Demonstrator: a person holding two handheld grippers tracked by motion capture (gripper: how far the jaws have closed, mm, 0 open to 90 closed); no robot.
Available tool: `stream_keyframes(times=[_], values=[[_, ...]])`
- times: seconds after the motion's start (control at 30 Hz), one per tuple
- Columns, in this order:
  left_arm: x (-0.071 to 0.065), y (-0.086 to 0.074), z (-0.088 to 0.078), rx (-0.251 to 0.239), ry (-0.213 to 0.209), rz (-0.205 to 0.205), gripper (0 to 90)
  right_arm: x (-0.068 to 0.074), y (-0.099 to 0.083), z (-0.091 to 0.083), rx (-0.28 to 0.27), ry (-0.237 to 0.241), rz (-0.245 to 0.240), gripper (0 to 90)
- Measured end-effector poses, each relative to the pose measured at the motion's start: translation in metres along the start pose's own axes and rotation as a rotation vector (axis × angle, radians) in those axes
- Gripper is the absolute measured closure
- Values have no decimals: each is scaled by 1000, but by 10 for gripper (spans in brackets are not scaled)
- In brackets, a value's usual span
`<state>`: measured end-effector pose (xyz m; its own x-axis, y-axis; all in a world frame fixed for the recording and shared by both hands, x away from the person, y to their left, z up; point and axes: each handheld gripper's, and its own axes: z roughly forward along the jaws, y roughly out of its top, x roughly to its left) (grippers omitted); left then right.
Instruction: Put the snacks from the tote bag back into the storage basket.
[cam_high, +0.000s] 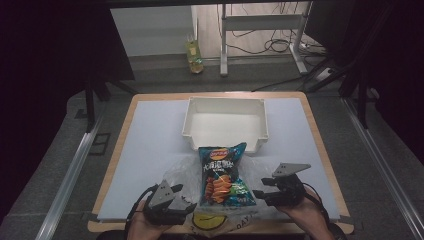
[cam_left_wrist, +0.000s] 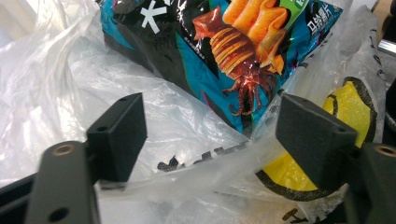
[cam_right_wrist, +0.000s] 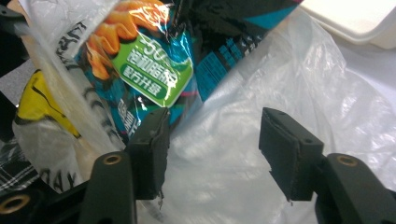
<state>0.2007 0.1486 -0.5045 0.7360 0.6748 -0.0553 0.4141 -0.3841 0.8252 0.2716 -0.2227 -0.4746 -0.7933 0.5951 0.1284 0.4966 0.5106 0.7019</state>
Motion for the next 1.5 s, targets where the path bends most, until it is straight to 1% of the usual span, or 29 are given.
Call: stream_keyframes(times=[0.03,0.07,0.13,0.23,0.27,0.33,0.4,0.43,0.47,0.57,0.67,0.7,0.77,0.83,0.9,0.93,1.0,1.07,1.2,1.23,1.27,1.33,1.37,1.4,1.43,1.5], values=[[0,0,-1,-11,2,-7,195,0,2,-1,-2,6,-1,412],[0,0,-1,-11,2,-7,183,0,2,-1,-2,6,-1,412],[0,0,0,-22,-8,-14,161,-1,4,-2,-2,20,6,404],[0,0,1,-26,-10,-17,138,-1,7,-4,-5,26,6,401],[0,0,1,-27,-11,-20,119,0,9,-5,-10,32,-2,399],[-1,0,1,-28,-16,-19,112,1,11,-5,-11,32,-5,398],[-1,0,1,-27,-20,-19,110,3,14,-5,-8,32,-19,396],[-1,0,1,-25,-29,-18,101,4,18,-4,-6,34,-29,393],[-2,0,1,-20,-25,-13,98,4,20,-4,-5,34,-33,393],[-3,0,1,-27,-24,-4,90,5,26,-2,-2,36,-42,391],[-4,1,-2,-60,-26,5,80,6,30,0,-4,30,-51,374],[-4,1,-2,-60,-26,5,78,6,30,0,-4,30,-51,374],[-5,2,-4,-82,-20,19,75,6,34,4,-3,25,-57,361],[-5,2,-5,-97,-31,27,75,5,37,6,-2,22,-62,358],[-6,3,-6,-107,-33,31,75,5,39,9,0,25,-59,356],[-6,3,-6,-107,-33,31,75,5,40,10,1,27,-60,355],[-6,3,-5,-109,-47,23,75,5,41,11,1,26,-62,354],[-6,5,-4,-97,-51,20,77,5,43,14,1,27,-55,353],[-7,13,-3,-61,-62,20,78,4,48,19,-2,37,-46,353],[-8,19,-4,-44,-60,27,79,4,49,20,-2,41,-47,354],[-9,22,-5,-37,-54,31,79,5,50,21,-1,45,-44,354],[-10,25,-7,-39,-59,32,79,5,51,22,-2,47,-42,353],[-10,28,-9,-47,-71,29,79,5,53,24,-2,52,-43,353],[-10,30,-10,-54,-87,23,79,5,55,25,0,54,-41,353],[-11,36,-11,-72,-124,8,79,5,55,27,0,58,-43,354],[-11,38,-11,-71,-128,6,79,5,56,28,3,59,-38,353]])
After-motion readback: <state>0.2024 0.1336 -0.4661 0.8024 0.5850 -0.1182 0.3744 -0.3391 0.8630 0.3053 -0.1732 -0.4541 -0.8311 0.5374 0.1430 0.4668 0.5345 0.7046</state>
